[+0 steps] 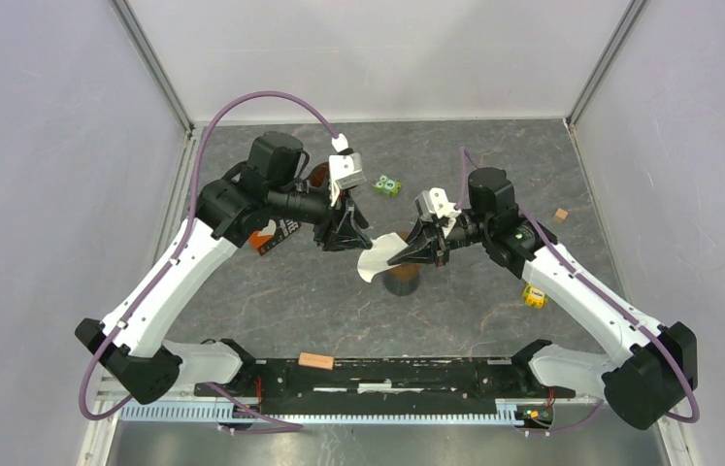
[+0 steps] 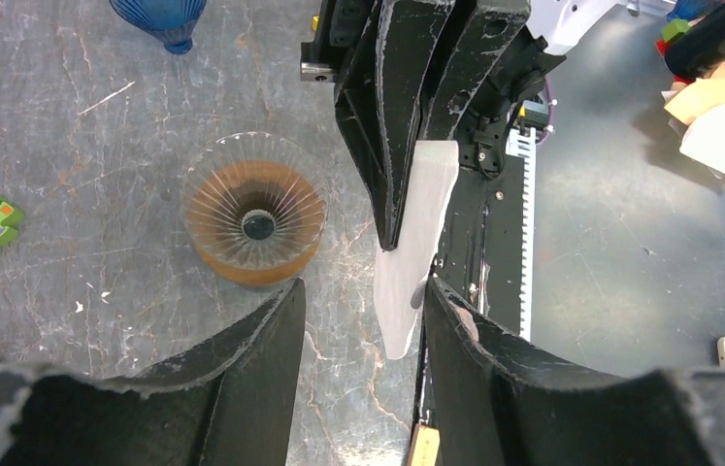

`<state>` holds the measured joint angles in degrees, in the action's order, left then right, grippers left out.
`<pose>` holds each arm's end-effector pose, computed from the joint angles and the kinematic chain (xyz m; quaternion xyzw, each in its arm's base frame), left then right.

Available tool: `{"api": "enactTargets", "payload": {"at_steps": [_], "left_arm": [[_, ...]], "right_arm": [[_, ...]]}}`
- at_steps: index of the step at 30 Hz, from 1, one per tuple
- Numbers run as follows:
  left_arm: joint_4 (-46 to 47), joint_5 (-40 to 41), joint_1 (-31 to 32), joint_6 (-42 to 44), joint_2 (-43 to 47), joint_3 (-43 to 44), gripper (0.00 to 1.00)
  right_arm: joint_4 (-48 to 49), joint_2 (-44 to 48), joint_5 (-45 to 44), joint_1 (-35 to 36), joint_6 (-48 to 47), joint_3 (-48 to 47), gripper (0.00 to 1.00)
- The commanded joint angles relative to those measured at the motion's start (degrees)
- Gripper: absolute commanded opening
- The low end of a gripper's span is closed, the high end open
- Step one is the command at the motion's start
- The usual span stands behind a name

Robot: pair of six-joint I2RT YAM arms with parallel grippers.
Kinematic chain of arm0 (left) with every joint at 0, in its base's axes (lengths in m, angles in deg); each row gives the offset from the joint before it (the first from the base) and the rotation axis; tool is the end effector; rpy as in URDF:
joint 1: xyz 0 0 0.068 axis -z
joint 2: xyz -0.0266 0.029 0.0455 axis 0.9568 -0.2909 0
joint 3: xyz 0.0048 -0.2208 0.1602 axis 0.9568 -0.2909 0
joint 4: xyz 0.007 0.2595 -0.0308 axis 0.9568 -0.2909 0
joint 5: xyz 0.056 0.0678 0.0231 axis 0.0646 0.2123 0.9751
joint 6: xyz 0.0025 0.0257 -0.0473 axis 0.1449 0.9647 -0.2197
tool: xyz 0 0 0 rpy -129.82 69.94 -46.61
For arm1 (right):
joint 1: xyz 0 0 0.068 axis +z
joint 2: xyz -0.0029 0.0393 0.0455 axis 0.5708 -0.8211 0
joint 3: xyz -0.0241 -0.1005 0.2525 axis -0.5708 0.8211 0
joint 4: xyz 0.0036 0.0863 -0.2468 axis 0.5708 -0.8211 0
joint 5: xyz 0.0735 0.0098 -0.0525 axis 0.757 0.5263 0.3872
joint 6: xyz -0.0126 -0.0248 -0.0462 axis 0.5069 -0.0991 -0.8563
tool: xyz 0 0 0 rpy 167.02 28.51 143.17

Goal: Place the coffee filter in the dripper
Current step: Place the coffee filter in the coffee dripper.

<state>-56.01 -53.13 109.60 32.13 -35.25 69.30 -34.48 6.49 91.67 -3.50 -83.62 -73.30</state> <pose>0.1838 -0.1673 0.4235 0.5132 0.6622 -0.4140 0.3560 0.1935 0.1569 0.3312 -0.5820 0.4747 0.5186 0.4086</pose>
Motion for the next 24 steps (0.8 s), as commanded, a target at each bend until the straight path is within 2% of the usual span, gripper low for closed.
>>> {"api": "enactTargets", "payload": {"at_steps": [1,24], "left_arm": [[1.8,0.2,0.2,1.5,0.9,2.8,0.55],[2.0,0.1,0.3,2.4,0.9,1.4,0.54]], "right_arm": [[1.9,0.4,1.3,-0.3,0.0,0.6,0.0],[2.6,0.7,1.7,-0.7,0.8,0.9,0.0]]}}
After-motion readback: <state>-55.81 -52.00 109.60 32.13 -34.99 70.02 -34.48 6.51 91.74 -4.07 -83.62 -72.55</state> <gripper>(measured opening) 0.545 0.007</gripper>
